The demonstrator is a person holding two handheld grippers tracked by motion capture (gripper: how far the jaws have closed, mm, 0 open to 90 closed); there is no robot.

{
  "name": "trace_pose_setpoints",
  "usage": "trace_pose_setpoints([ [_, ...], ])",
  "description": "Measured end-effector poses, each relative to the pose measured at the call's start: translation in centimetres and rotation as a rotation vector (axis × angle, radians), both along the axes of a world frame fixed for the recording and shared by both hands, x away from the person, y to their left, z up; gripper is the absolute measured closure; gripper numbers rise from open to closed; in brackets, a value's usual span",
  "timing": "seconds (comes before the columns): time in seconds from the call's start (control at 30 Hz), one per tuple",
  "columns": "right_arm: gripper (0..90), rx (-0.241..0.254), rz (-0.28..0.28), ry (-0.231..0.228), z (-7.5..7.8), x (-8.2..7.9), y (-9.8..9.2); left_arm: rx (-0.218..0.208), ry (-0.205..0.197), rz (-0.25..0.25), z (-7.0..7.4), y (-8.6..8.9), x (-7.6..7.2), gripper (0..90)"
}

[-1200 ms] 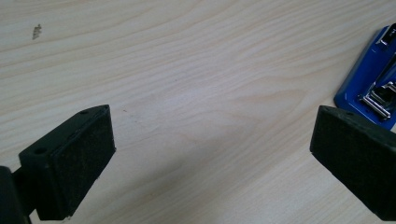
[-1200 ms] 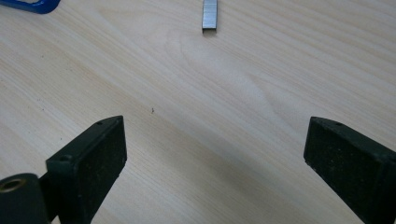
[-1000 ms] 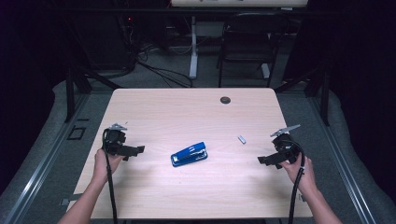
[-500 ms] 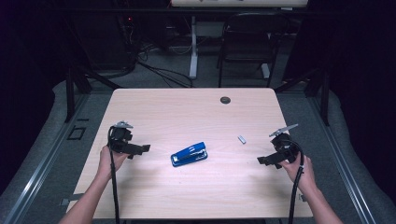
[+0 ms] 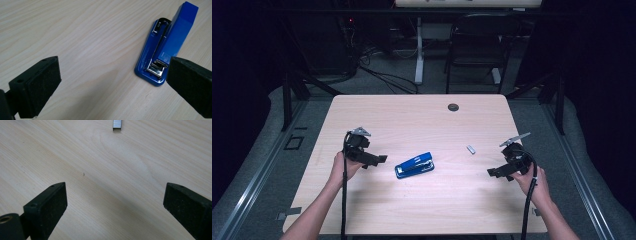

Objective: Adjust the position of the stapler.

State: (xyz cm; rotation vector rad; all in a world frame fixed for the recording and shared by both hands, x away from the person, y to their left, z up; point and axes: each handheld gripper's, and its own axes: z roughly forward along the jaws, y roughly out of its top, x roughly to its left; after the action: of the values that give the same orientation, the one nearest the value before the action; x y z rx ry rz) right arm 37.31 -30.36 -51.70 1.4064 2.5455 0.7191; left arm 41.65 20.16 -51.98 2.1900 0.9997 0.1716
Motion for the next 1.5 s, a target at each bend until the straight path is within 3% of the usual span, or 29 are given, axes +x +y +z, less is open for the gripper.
trace_pose_setpoints([
  [1.03,5.0,0.001,-0.011,0.004,0.0,0.0,-0.5,0.063,0.029,-0.185,-1.0,-6.6,1.0,0.5],
  [1.2,5.0,-0.001,-0.007,0.007,0.0,0.0,-0.6,0.074,0.031,-0.220,-1.4,-7.7,1.0,5.4],
  [1.5,5.2,0.000,-0.006,0.013,-0.1,0.0,-0.4,0.096,0.026,-0.275,-1.8,-9.2,0.8,24.8],
])
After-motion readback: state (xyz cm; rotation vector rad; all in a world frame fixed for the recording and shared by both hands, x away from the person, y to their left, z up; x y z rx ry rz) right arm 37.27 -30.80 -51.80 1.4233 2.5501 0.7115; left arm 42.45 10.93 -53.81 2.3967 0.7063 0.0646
